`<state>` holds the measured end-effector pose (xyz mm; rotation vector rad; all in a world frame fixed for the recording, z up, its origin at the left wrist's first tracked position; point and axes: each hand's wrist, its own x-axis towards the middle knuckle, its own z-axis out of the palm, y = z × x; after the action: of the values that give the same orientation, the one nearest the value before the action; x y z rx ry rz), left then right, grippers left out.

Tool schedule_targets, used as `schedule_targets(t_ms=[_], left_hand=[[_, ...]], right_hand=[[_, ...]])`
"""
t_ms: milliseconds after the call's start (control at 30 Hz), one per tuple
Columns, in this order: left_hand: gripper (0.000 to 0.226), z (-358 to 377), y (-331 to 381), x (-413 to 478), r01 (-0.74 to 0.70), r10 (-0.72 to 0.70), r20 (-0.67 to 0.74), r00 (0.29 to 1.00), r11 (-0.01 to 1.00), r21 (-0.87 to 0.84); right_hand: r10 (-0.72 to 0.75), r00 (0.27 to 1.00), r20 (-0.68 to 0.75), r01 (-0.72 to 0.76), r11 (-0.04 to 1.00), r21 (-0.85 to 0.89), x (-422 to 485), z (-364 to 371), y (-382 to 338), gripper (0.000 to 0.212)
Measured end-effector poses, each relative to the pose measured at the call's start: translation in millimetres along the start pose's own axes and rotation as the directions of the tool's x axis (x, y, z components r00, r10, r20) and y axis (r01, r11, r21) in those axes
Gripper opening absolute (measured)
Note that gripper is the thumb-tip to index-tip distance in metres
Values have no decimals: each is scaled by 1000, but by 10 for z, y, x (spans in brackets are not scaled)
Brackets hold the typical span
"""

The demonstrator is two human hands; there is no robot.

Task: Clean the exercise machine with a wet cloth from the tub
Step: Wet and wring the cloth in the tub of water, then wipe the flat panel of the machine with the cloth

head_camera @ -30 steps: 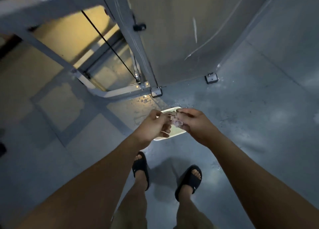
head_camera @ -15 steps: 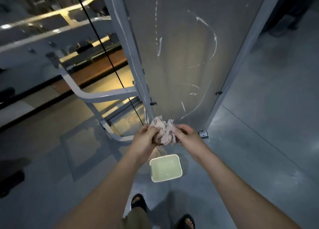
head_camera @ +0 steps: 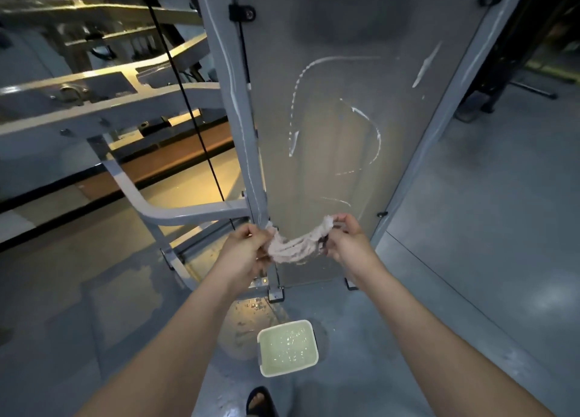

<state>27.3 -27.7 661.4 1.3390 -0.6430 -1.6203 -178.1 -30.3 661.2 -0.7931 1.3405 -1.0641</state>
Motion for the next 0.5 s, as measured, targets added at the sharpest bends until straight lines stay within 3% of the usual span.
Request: schedule_targets(t_ms=[100, 200, 267, 400, 500], left_hand=[[27, -78, 291, 95, -98, 92, 92, 992, 993, 69], [20, -162, 579, 185, -204, 160, 250, 955, 966, 162], [17, -201, 751, 231, -269, 200, 306, 931, 942, 200], [15, -299, 1004, 328, -431, 280, 369, 886, 788, 439], [8, -318, 1116, 356, -383, 243, 332, 912, 797, 467]], right_hand=[[57, 989, 138, -66, 996, 65, 99, 187, -193, 30], [58, 962, 267, -4, 980, -201, 182, 386, -344, 15], [49, 941, 336, 51, 958, -284, 243, 534, -400, 13], [-51, 946, 319, 108, 981, -162, 417, 738, -457, 14], [-86, 969, 233, 86, 996, 13, 555, 696, -596, 9]])
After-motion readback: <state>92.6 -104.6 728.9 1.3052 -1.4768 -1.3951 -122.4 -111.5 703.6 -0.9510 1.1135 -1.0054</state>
